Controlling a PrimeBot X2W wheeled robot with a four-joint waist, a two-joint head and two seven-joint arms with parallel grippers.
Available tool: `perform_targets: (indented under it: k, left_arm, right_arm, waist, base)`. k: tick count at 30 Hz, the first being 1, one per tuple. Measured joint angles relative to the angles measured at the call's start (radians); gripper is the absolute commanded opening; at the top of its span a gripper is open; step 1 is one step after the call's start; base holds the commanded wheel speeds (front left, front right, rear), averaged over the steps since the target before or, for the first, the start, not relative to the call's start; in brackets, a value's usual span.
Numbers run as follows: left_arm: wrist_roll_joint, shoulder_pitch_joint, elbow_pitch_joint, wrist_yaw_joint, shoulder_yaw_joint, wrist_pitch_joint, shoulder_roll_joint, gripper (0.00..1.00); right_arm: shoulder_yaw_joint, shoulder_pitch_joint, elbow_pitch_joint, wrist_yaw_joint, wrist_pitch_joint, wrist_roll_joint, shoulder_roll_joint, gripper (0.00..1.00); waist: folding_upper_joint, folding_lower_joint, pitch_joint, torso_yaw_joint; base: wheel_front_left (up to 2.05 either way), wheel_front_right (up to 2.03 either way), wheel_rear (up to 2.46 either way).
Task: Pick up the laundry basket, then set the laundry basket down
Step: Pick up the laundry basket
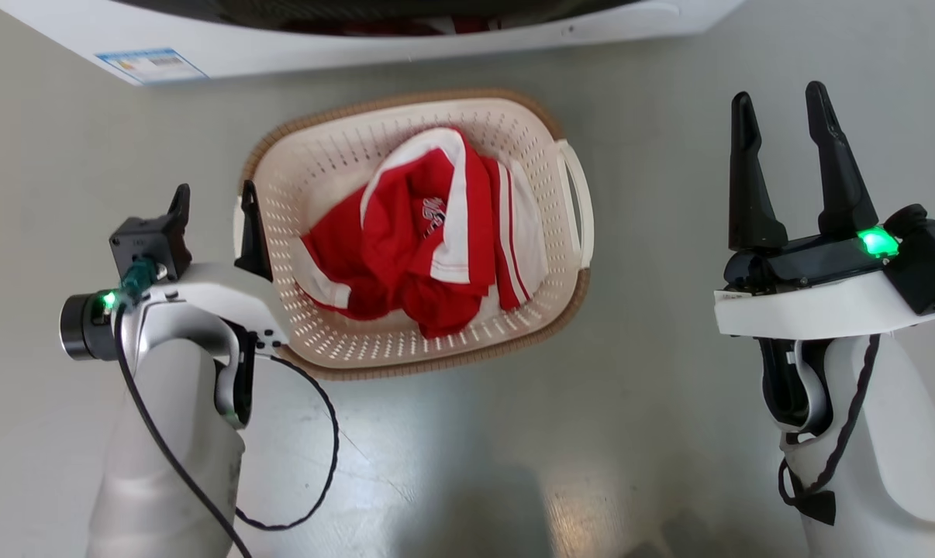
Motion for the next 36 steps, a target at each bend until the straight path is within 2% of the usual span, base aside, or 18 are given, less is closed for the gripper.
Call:
perform_targets:
  k: [10, 16, 27, 36]
  left_arm:
    - [0.016, 0.173, -0.252, 0.001, 0.005, -0.001, -0.025, 1.0]
    - [0.017, 0.352, -0.39, 0.011, 0.009, -0.001, -0.035, 1.0]
    - [0.021, 0.626, -0.516, 0.038, -0.007, -0.001, -0.035, 1.0]
    - [0.021, 0.761, -0.574, 0.063, -0.035, -0.001, -0.033, 1.0]
  right_arm:
    - [-0.009, 0.058, 0.039, 0.0, 0.0, -0.026, 0.0, 1.0]
    - [-0.007, 0.163, 0.065, 0.0, 0.0, -0.031, 0.001, 1.0]
    - [0.007, 0.349, 0.095, 0.0, 0.0, -0.028, 0.002, 1.0]
    - [0.028, 0.437, 0.108, 0.0, 0.0, -0.025, 0.004, 1.0]
  waist:
    - [0.0, 0.0, -0.138, 0.029]
    - [0.0, 0.0, -0.276, 0.045]
    - [0.0001, 0.0, -0.509, 0.047]
    - [0.0001, 0.0, -0.646, 0.034]
  base:
    - [0.0, 0.0, 0.0]
    - [0.0, 0.0, 0.0]
    - [0.0, 0.0, 0.0]
    - [0.0, 0.0, 0.0]
